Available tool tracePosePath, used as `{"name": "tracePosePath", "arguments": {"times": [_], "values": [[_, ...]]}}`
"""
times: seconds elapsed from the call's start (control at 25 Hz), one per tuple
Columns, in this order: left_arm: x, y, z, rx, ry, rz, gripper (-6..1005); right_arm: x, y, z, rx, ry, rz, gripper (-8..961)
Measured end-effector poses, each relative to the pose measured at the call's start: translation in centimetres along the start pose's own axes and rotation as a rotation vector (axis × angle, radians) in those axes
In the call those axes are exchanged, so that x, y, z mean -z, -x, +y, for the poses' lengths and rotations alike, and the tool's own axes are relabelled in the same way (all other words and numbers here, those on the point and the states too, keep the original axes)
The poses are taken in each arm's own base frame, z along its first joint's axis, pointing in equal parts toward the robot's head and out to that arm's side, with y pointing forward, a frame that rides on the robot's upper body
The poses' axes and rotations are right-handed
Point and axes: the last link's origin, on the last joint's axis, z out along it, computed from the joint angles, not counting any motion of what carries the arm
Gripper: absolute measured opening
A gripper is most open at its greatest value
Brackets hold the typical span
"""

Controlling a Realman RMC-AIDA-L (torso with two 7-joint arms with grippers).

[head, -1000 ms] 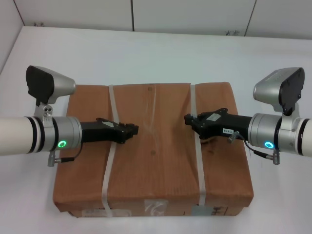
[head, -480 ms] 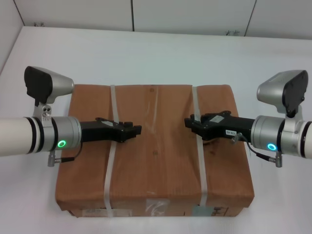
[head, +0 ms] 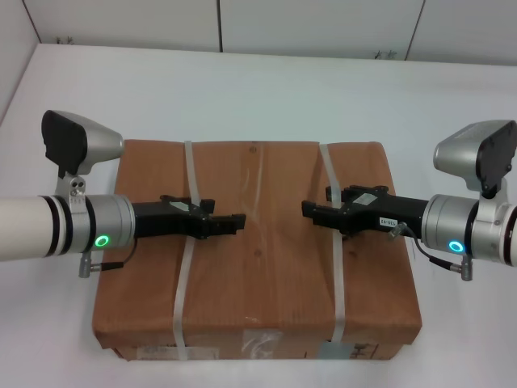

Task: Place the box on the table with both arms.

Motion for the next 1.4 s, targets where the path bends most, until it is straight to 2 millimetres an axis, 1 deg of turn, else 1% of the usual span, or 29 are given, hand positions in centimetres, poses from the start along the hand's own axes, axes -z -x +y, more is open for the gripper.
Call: {"name": "tracePosePath", "arguments": {"times": [0.16, 0.32, 0.56, 0.84, 1.08, 1.2, 1.4], "values": [[0.1, -0.1, 0.2, 0.001, 0.018, 0.017, 734, 0.3, -0.4, -0.1, -0.016, -0.005, -0.006, 641], [0.7, -0.2, -0.3, 0.012, 0.005, 0.034, 823, 0.7, -0.7, -0.4, -0.028, -0.014, -0.014, 765], [1.6, -0.2, -1.2, 0.022, -0.011, 0.045, 824, 1.5, -0.9, -1.0, -0.048, -0.026, -0.030, 868], [2.3, 0.0, -2.0, 0.053, -0.040, 0.049, 825, 2.5, -0.9, -1.8, -0.070, -0.045, -0.060, 863], [2.7, 0.2, -2.6, 0.072, -0.070, 0.032, 825, 3.6, -0.3, -2.1, -0.079, -0.031, -0.125, 865], [2.7, 0.4, -2.3, 0.068, -0.048, 0.021, 826, 4.1, -0.2, -2.2, -0.077, -0.025, -0.152, 864], [2.0, 0.8, -1.4, 0.061, -0.022, 0.011, 826, 4.5, 0.1, -2.0, -0.065, -0.005, -0.178, 863]]}}
